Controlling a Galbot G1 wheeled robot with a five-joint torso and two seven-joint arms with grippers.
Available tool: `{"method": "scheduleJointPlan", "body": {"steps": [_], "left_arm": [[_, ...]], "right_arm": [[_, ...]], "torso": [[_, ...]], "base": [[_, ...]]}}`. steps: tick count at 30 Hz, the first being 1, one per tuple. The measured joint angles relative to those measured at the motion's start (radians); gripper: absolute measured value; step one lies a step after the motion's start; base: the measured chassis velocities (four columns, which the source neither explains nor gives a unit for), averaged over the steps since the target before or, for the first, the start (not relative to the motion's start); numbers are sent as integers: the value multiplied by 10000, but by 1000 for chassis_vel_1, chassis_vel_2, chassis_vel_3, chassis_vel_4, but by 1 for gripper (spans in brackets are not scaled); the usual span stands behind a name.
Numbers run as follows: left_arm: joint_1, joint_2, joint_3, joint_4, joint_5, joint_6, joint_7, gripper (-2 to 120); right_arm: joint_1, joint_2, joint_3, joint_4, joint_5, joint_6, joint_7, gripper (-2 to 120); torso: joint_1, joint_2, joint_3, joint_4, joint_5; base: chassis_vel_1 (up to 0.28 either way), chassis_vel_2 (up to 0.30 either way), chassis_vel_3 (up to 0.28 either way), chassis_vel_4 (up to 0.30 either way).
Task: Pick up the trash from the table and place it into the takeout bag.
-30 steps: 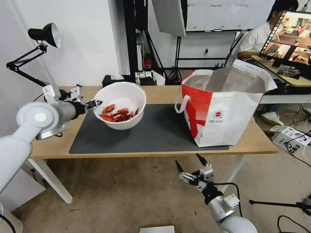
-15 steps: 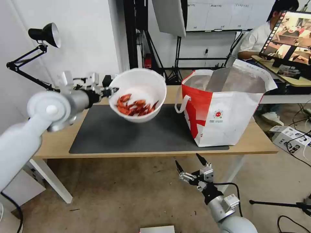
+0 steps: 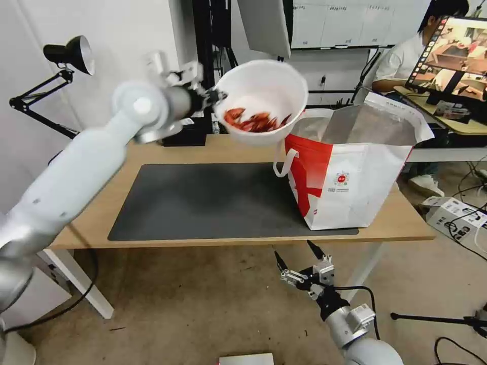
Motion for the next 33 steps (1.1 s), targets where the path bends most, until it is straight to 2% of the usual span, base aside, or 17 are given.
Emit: {"method": "scheduleJointPlan", "body": {"steps": [1,3,4,7,8,10,11,14,18,19,21,22,24,26,33], "left_arm": [[0,0,0,0,0,0,0,0],[-298,-542,195,369,-35,-7,-94,0],[-298,-542,195,369,-35,-7,-94,0],[-637,-1261,455,999,-49,-28,-232,0],[-637,-1261,455,999,-49,-28,-232,0],[-769,-1775,583,1444,-15,-99,-513,0],[-769,-1775,583,1444,-15,-99,-513,0],[-784,-2454,680,1928,187,-257,-859,0],[-714,-2861,818,2259,641,-553,-926,0],[-714,-2861,818,2259,641,-553,-926,0],[-567,-3078,1116,2415,1570,-1365,-912,0],[-484,-3121,1258,2431,2060,-1769,-818,0],[-424,-3122,1337,2415,2364,-2006,-667,0],[-313,-3055,1568,2278,3109,-2602,-283,0],[-168,-2659,1906,1678,3843,-3075,259,0]], "right_arm": [[0,0,0,0,0,0,0,100],[0,0,0,0,0,0,0,100],[0,0,0,0,0,0,0,100],[0,0,0,0,0,0,0,100],[0,0,0,0,0,0,0,100],[0,0,0,0,0,0,0,100],[0,0,0,0,0,0,0,100],[0,0,0,-1,0,0,0,100],[0,0,0,-1,0,0,0,100],[0,0,0,-1,0,0,0,100],[0,0,0,-1,0,0,0,100],[0,0,0,0,0,0,0,100],[0,0,0,-1,0,0,0,100],[0,0,0,-1,0,0,0,100],[0,0,0,-1,0,0,0,100]], "torso": [[0,0,0,0,0],[0,0,0,0,-1],[0,0,0,0,-1],[0,0,0,1,-2],[0,0,0,1,-2],[0,0,0,2,-1],[0,0,0,2,-1],[0,0,0,1,-2],[-1,2,0,0,-1],[-1,2,0,0,-1],[-1,2,0,2,-3],[-1,1,1,2,-4],[-1,1,0,1,-3],[-1,1,0,1,-3],[-1,2,-1,3,-5]], "base": [[0,0,0,0],[0,0,0,0],[0,0,0,0],[0,0,0,0],[0,0,0,0],[0,0,0,0],[0,0,0,0],[0,0,0,0],[0,0,0,0],[0,0,0,0],[0,0,0,0],[0,0,0,0],[0,0,0,0],[0,0,0,0],[0,0,0,0]]}}
